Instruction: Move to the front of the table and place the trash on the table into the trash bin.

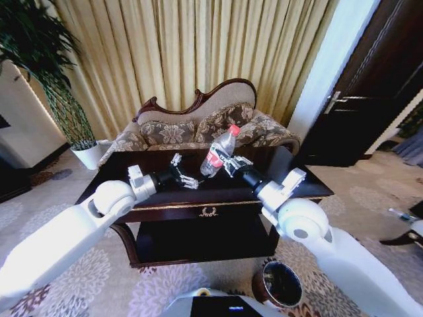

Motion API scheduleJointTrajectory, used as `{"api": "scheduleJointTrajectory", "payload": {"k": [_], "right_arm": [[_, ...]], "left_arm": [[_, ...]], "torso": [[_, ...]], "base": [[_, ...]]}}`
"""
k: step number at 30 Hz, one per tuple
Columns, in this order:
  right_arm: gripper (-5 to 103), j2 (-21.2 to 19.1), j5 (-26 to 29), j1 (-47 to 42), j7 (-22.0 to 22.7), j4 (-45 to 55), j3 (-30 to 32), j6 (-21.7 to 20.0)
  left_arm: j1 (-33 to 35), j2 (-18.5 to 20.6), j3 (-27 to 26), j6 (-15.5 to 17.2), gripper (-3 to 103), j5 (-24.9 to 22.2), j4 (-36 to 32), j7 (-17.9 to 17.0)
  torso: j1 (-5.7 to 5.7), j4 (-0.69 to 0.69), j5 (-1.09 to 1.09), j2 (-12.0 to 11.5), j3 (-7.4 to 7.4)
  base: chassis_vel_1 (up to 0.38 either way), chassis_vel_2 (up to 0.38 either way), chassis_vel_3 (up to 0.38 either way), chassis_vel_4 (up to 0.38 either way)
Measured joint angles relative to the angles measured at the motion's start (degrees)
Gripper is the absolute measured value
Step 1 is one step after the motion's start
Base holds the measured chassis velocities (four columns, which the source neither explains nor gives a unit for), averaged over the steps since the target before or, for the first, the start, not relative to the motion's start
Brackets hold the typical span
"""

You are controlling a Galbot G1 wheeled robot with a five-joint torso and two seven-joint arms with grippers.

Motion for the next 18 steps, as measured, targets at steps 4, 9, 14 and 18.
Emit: {"api": "scheduleJointTrajectory", "payload": {"k": [4,9,14,18], "right_arm": [[20,0.5,-3.6,-0.1,3.6,-3.3,0.5,0.2],[20,1.4,-8.2,0.9,7.6,-6.9,0.5,-0.2],[20,1.6,-16.7,0.9,11.9,-11.0,0.6,-1.3],[20,0.7,-21.6,-0.5,13.6,-12.9,2.5,-2.6]], "left_arm": [[7.5,-0.1,-11.0,0.7,100,0.6,1.3,-1.3],[11.9,-0.5,-17.0,1.2,100,0.6,1.7,-6.0],[12.7,-3.6,-21.2,5.6,100,3.3,4.5,-19.2],[13.8,-5.3,-26.1,9.0,100,2.8,7.4,-22.3]], "torso": [[0.0,0.01,-0.01,0.0,0.0],[0.0,0.02,0.0,0.0,0.0],[0.01,-0.01,0.0,0.0,0.0],[0.01,-0.01,0.01,0.0,0.01]], "base": [[0.0,0.0,0.0,0.0],[0.0,0.0,0.0,0.0],[0.0,0.0,0.0,0.0],[0.0,0.0,0.0,0.0]]}}
